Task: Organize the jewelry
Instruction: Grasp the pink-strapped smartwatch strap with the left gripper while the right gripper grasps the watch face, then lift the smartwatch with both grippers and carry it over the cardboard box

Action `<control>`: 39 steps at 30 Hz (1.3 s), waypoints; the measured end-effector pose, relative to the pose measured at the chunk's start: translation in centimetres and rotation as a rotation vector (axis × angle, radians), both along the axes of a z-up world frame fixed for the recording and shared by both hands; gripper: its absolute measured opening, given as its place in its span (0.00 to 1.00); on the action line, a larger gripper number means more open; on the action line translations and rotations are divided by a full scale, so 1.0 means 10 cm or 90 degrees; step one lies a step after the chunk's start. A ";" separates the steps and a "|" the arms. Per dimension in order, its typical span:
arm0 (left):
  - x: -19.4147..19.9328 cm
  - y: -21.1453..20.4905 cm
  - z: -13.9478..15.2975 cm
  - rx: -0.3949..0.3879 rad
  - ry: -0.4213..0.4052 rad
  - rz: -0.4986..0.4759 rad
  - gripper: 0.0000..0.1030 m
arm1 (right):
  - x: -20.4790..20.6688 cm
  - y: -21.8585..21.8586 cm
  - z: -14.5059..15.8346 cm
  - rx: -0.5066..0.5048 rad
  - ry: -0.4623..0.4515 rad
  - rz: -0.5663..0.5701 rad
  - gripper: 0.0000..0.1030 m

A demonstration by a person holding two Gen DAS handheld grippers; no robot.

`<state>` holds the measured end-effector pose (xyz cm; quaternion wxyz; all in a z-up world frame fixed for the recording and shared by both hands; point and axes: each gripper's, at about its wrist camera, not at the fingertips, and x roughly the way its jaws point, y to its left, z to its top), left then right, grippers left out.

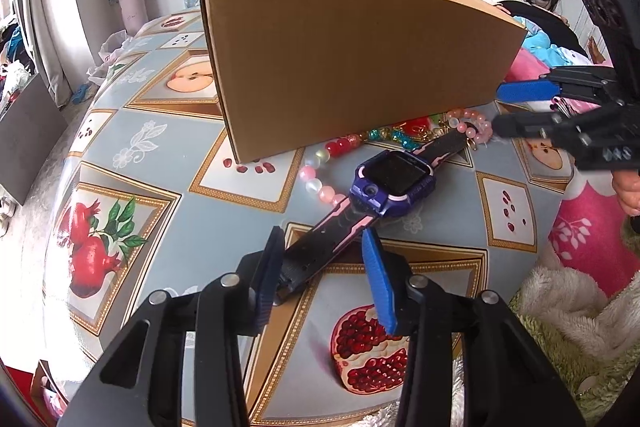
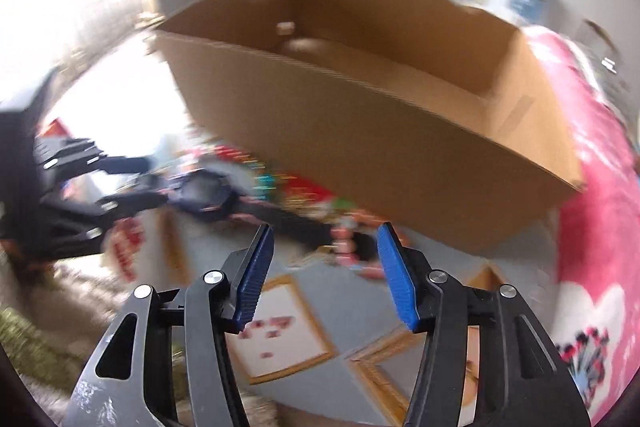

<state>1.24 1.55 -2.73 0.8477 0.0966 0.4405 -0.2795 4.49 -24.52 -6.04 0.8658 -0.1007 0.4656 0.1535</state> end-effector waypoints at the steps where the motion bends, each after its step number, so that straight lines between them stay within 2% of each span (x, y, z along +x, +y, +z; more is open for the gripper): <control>1: 0.01 0.00 0.00 -0.002 0.001 -0.003 0.38 | 0.02 0.10 0.00 0.017 0.008 0.045 0.50; 9: 0.05 0.04 0.00 -0.020 0.013 -0.048 0.38 | 0.29 0.44 -0.13 0.031 0.046 0.248 0.50; 10: 0.06 0.04 0.00 -0.022 0.015 -0.056 0.38 | 0.21 0.45 -0.09 0.026 0.048 0.261 0.50; 15: 0.08 0.10 0.00 -0.044 0.034 -0.078 0.38 | 0.35 0.66 -0.26 -0.009 0.077 0.336 0.50; 17: 0.07 0.10 0.01 -0.042 0.036 -0.088 0.38 | 0.38 0.74 -0.34 -0.020 0.094 0.346 0.50; 19: 0.05 0.10 0.02 -0.035 0.032 -0.091 0.38 | 0.38 0.78 -0.36 -0.025 0.093 0.350 0.43; 23: 0.01 0.04 0.04 -0.017 0.009 -0.094 0.38 | 0.40 0.76 -0.33 0.020 0.117 0.322 0.38; 27: -0.02 -0.10 0.04 0.051 -0.040 -0.087 0.38 | 0.53 0.64 -0.36 0.100 0.162 0.272 0.35; 29: -0.03 -0.17 0.02 0.097 -0.066 -0.085 0.38 | 0.60 0.60 -0.36 0.124 0.175 0.261 0.35; 32: -0.04 -0.25 0.01 0.128 -0.095 -0.090 0.38 | 0.64 0.60 -0.36 0.140 0.179 0.258 0.34; 34: -0.05 -0.29 0.02 0.135 -0.106 -0.095 0.30 | 0.64 0.60 -0.36 0.142 0.177 0.258 0.34; 36: -0.03 -0.32 0.02 0.133 -0.102 -0.089 0.16 | 0.59 0.61 -0.38 0.143 0.171 0.257 0.34; 39: 0.01 -0.32 0.07 0.118 -0.101 -0.074 0.08 | 0.55 0.55 -0.39 0.147 0.165 0.248 0.34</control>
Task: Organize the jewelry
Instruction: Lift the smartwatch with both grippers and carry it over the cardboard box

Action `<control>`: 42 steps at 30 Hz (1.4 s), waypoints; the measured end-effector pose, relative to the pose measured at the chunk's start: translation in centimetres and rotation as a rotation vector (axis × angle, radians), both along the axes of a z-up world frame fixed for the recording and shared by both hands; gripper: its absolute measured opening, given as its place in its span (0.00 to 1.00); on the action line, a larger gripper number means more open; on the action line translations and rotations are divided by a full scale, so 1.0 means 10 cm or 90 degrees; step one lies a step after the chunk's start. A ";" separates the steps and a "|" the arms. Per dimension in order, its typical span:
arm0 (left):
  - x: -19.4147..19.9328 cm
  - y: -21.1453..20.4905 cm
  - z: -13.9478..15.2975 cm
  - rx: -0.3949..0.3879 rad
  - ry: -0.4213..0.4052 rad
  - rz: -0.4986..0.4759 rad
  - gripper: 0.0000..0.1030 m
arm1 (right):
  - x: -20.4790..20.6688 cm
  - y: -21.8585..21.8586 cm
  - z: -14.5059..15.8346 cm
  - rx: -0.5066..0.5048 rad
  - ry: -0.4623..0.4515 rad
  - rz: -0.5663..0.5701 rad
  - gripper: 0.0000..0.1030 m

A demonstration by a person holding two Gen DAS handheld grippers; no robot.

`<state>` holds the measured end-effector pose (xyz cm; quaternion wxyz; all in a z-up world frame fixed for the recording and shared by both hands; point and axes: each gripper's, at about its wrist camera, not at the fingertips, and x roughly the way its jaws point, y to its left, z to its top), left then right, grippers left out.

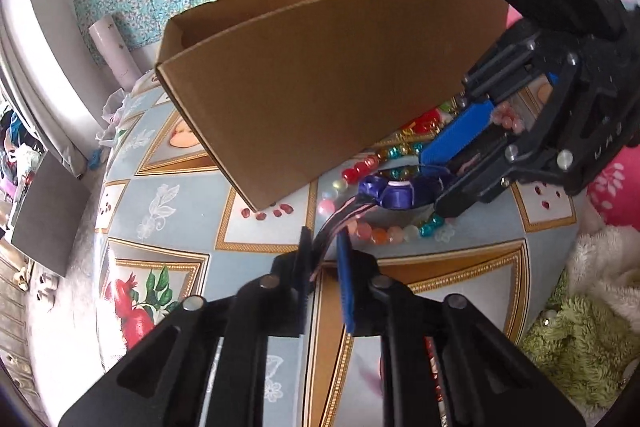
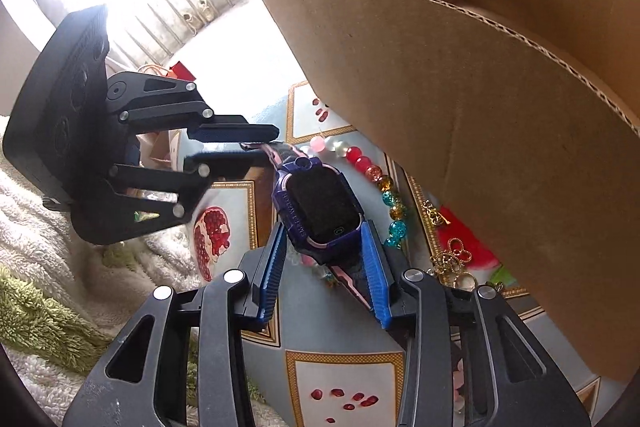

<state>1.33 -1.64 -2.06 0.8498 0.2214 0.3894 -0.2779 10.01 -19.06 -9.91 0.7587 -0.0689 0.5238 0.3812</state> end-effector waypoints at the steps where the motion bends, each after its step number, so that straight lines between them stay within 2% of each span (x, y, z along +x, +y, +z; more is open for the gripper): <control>1: 0.04 0.02 0.03 -0.006 0.003 0.003 0.06 | 0.00 -0.05 0.01 -0.003 -0.003 -0.003 0.33; 2: 0.07 0.02 0.05 -0.016 0.010 0.005 0.03 | -0.01 -0.06 0.01 -0.008 -0.009 -0.006 0.33; 6: 0.12 0.07 0.10 -0.039 0.027 0.016 0.03 | -0.12 -0.15 0.07 -0.011 -0.028 -0.020 0.32; 11: 0.13 0.04 0.08 -0.034 0.026 0.021 0.03 | -0.19 -0.24 0.12 -0.013 -0.044 -0.057 0.25; 13: 0.12 0.03 0.07 -0.034 0.025 0.025 0.03 | -0.22 -0.26 0.13 -0.023 -0.055 -0.071 0.18; 16: 0.14 0.06 0.08 -0.036 0.015 0.029 0.03 | -0.30 -0.26 0.15 -0.056 -0.090 -0.088 0.06; 19: 0.10 0.05 0.14 -0.031 -0.010 0.027 0.03 | -0.41 -0.24 0.22 -0.076 -0.133 -0.098 0.02; 21: 0.02 0.03 0.22 -0.027 -0.034 0.023 0.03 | -0.53 -0.20 0.30 -0.094 -0.182 -0.101 0.02; 25: -0.14 0.04 0.48 -0.035 -0.080 0.024 0.03 | -0.71 -0.15 0.50 -0.108 -0.253 -0.109 0.02; 30: -0.32 0.13 1.03 -0.068 -0.155 0.023 0.03 | -1.09 -0.04 1.05 -0.105 -0.368 -0.098 0.02; 33: -0.28 0.17 1.39 -0.080 -0.220 0.006 0.03 | -1.21 -0.02 1.47 -0.104 -0.452 -0.075 0.02; 36: -0.05 0.10 1.65 -0.089 -0.264 -0.024 0.03 | -1.04 -0.03 1.72 -0.125 -0.512 -0.053 0.02; 37: 0.04 0.07 1.70 -0.090 -0.270 -0.030 0.03 | -0.91 -0.04 1.77 -0.127 -0.512 -0.049 0.02; 39: 0.33 -0.04 1.72 -0.077 -0.268 -0.043 0.03 | -0.59 -0.08 1.84 -0.128 -0.476 -0.035 0.02; 42: 0.83 -0.25 1.60 -0.035 -0.236 -0.060 0.03 | 0.02 -0.18 1.72 -0.138 -0.383 -0.014 0.01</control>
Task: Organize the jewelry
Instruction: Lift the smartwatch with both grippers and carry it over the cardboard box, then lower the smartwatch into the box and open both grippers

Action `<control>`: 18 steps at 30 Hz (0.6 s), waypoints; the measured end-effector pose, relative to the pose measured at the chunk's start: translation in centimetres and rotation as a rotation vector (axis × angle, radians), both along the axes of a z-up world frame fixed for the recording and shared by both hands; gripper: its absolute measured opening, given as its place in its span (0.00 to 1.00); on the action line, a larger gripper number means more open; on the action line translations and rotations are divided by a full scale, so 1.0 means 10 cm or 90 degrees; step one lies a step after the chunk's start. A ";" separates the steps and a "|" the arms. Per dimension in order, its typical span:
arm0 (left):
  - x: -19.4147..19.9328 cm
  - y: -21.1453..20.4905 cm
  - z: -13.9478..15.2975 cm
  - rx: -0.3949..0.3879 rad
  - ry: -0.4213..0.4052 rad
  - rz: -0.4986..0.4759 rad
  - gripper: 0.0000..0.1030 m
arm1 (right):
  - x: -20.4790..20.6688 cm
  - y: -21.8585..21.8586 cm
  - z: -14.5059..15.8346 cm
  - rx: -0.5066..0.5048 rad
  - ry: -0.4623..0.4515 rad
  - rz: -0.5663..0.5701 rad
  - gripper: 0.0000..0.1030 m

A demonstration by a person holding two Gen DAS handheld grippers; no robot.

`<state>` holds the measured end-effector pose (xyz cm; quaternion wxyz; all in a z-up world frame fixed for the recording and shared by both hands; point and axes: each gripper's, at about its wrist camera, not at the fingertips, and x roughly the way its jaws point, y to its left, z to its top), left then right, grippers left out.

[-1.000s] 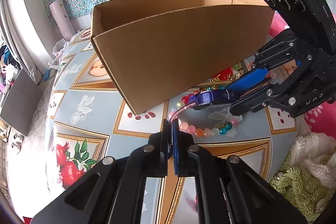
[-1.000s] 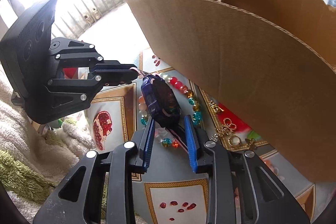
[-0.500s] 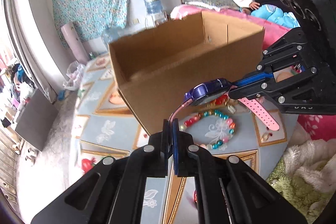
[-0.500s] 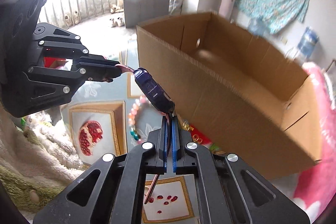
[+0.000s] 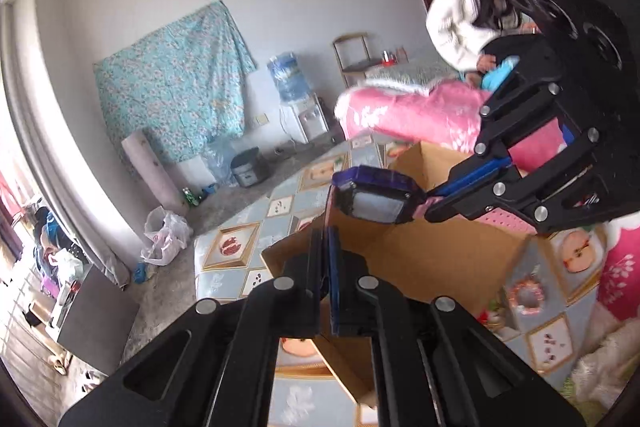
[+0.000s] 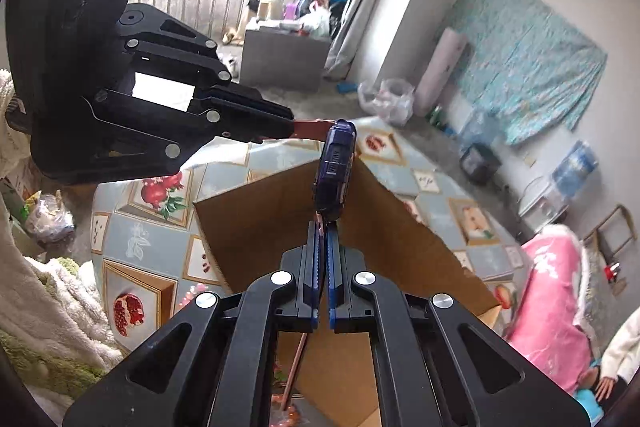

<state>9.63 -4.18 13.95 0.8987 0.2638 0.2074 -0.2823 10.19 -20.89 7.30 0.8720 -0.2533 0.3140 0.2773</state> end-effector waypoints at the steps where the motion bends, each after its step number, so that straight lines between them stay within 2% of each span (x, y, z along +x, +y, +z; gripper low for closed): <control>1: 0.17 -0.07 -0.07 0.023 0.010 0.000 0.03 | 0.15 -0.05 -0.02 -0.006 0.023 0.000 0.01; 5: 0.69 -0.30 -0.43 0.109 0.085 -0.010 0.03 | 0.80 -0.16 -0.42 -0.051 0.131 0.010 0.01; 6: 0.78 -0.36 -0.51 0.135 0.086 -0.011 0.03 | 0.92 -0.17 -0.53 -0.066 0.147 0.014 0.01; 11: 0.99 -0.61 -0.79 0.251 0.062 -0.061 0.03 | 1.29 -0.21 -0.90 -0.146 0.192 0.029 0.01; 18: 0.94 -0.83 -1.06 0.379 0.010 -0.136 0.03 | 1.44 -0.35 -1.06 -0.174 0.255 0.036 0.04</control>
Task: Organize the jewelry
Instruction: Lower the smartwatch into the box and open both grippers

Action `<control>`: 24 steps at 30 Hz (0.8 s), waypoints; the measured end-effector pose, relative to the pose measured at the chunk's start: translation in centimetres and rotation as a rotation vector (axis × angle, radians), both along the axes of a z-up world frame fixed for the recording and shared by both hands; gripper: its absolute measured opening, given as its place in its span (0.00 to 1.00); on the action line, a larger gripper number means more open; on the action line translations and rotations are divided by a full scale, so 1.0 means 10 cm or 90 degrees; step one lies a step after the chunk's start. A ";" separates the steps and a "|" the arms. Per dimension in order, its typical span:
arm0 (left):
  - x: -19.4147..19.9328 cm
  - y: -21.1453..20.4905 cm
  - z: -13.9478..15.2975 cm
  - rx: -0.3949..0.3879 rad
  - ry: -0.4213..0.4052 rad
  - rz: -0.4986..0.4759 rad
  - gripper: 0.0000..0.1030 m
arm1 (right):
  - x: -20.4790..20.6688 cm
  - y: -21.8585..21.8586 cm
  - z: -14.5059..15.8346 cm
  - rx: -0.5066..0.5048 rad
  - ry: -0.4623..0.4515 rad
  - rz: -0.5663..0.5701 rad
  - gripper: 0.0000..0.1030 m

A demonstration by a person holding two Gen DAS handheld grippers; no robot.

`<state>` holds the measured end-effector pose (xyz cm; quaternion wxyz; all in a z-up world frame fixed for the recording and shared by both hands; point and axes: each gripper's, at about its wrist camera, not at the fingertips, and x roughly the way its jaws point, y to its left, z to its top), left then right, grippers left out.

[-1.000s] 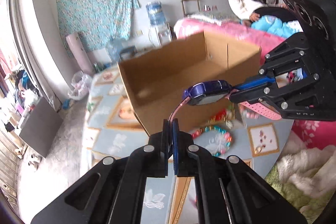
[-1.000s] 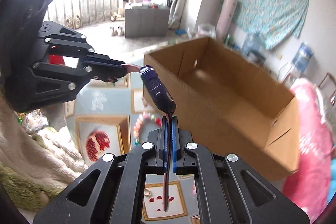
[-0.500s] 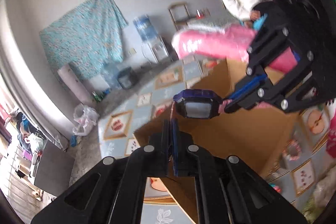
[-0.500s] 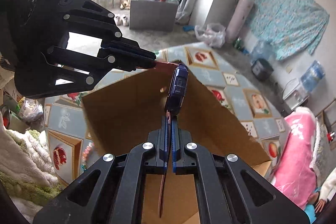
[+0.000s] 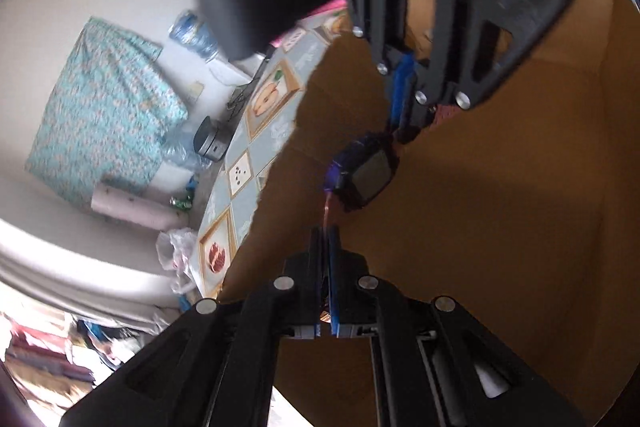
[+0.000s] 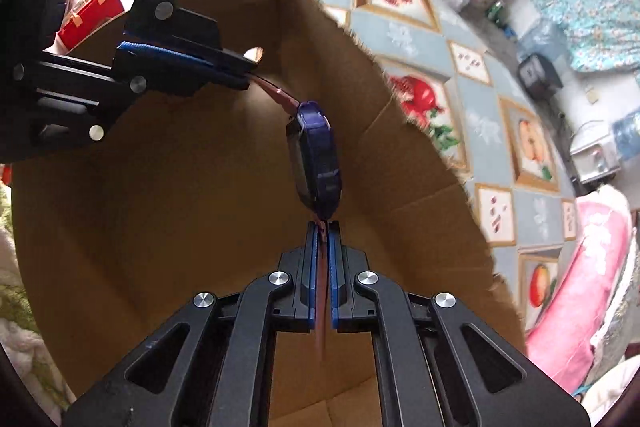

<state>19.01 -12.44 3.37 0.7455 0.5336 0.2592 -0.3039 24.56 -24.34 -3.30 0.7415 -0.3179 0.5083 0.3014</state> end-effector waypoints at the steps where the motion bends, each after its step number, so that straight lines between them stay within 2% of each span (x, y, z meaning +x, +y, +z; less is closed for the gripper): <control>1: -0.02 -0.02 -0.04 0.014 0.006 -0.010 0.03 | -0.02 -0.02 -0.01 0.006 0.009 0.001 0.05; 6: -0.12 -0.04 -0.22 0.075 0.026 -0.047 0.03 | -0.11 -0.17 0.03 0.049 0.041 -0.018 0.08; 8: -0.12 -0.04 -0.24 0.078 0.044 -0.052 0.04 | -0.11 -0.24 0.07 0.072 0.045 -0.039 0.11; 10: -0.09 -0.04 -0.23 0.077 0.067 -0.051 0.05 | -0.09 -0.30 0.12 0.092 0.043 -0.064 0.21; 12: -0.10 -0.04 -0.21 0.065 0.080 -0.054 0.05 | -0.07 -0.33 0.17 0.111 0.043 -0.082 0.23; 19: -0.31 0.03 -0.31 0.101 0.046 -0.109 0.05 | 0.13 -0.24 0.26 0.176 0.075 -0.118 0.24; 24: -0.31 0.04 -0.31 0.097 0.035 -0.125 0.05 | 0.32 -0.01 0.17 0.190 0.090 -0.121 0.24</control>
